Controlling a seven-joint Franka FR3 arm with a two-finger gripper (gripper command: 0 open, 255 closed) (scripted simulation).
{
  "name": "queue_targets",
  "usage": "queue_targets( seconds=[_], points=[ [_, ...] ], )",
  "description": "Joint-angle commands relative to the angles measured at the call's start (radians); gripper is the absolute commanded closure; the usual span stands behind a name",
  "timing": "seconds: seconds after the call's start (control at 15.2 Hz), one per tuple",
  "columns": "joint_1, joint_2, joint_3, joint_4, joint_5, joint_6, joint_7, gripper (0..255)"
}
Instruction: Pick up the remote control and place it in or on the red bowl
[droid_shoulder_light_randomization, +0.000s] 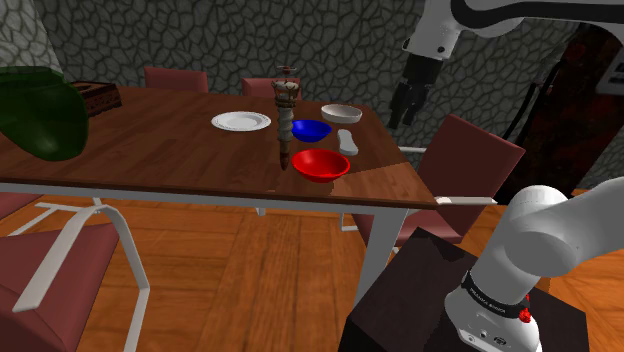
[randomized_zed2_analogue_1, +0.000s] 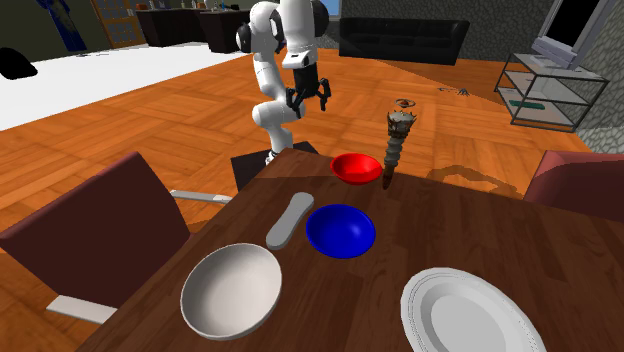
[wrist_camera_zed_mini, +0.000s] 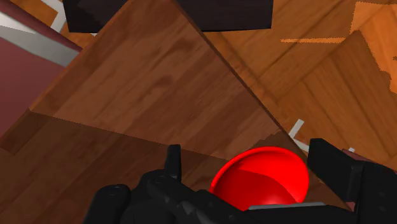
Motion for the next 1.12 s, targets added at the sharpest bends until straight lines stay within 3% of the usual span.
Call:
queue_targets(
  seconds=[0.0,0.53,1.06],
  points=[
    [0.000,0.000,0.000,0.000,0.000,0.000,0.000,0],
    [-0.063,0.290,0.005,0.117,-0.012,0.156,0.147,0],
    [-0.119,0.576,-0.016,0.294,-0.029,0.244,0.288,0]
  ],
)
